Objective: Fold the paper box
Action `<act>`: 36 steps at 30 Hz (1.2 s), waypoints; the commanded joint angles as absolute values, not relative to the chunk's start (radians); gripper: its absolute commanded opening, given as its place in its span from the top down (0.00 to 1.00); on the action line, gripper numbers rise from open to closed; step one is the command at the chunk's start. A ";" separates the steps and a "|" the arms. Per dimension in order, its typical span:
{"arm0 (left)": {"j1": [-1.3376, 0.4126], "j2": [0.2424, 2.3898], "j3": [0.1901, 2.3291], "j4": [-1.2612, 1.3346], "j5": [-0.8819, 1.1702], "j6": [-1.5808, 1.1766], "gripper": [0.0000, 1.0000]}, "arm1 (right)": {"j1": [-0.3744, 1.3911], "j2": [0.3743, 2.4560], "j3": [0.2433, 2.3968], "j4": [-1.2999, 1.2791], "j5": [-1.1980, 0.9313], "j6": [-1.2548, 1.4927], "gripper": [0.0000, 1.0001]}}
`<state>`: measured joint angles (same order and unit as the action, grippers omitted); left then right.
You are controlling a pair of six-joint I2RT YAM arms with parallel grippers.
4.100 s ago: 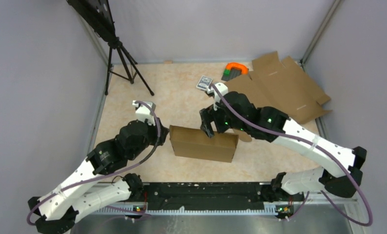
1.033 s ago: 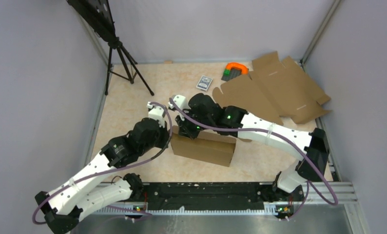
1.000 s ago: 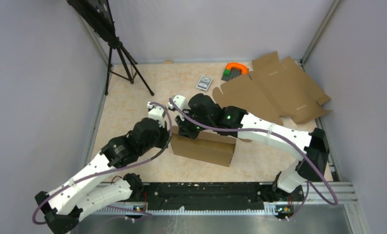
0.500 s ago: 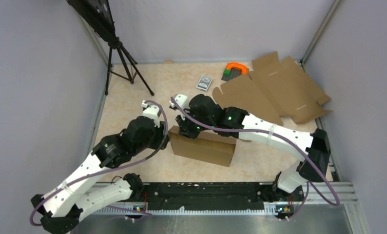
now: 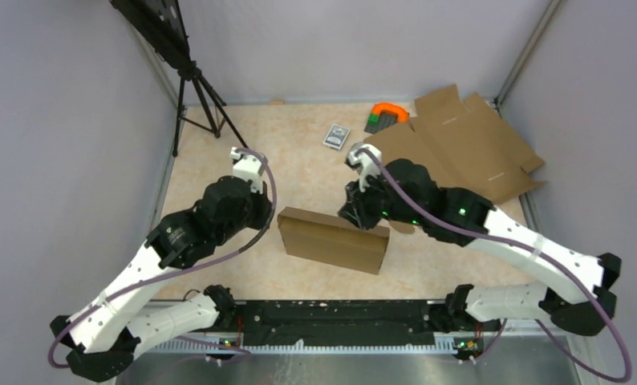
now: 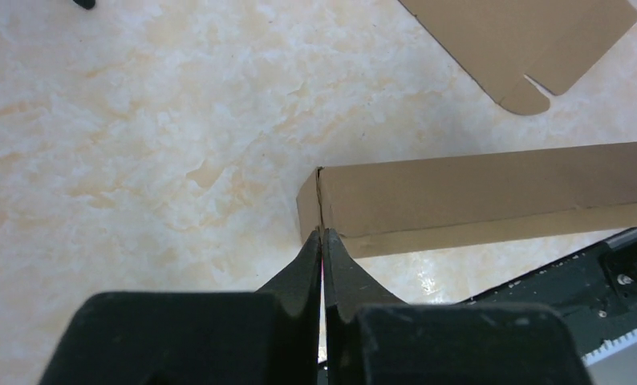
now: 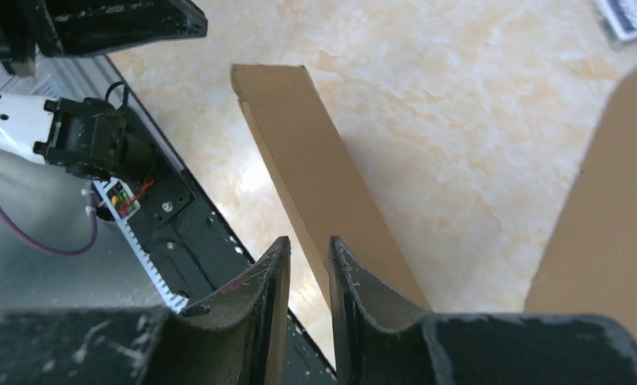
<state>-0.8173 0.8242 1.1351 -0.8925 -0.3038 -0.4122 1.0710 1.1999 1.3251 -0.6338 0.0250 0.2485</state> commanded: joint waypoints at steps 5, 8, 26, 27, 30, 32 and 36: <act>-0.757 0.939 1.136 -0.732 -0.249 -0.331 1.00 | 1.054 0.945 1.190 -0.839 0.257 0.410 0.93; -0.731 0.958 1.124 -0.700 -0.223 -0.330 1.00 | 1.054 0.899 1.159 -0.871 0.259 0.433 1.00; -0.703 0.943 0.986 -0.725 -0.099 -0.388 1.00 | 1.055 0.863 1.035 -0.907 0.191 0.479 1.00; -0.703 0.940 0.976 -0.725 -0.098 -0.392 1.00 | 1.055 0.863 1.035 -0.907 0.193 0.478 1.00; -0.703 0.924 0.953 -0.718 -0.105 -0.401 1.00 | 1.054 0.868 1.027 -0.904 0.192 0.479 1.00; -0.703 0.910 0.941 -0.718 -0.114 -0.405 1.00 | 1.054 0.867 1.012 -0.898 0.187 0.486 1.00; -0.703 0.883 0.919 -0.711 -0.121 -0.417 1.00 | 1.054 0.857 0.984 -0.886 0.185 0.500 1.00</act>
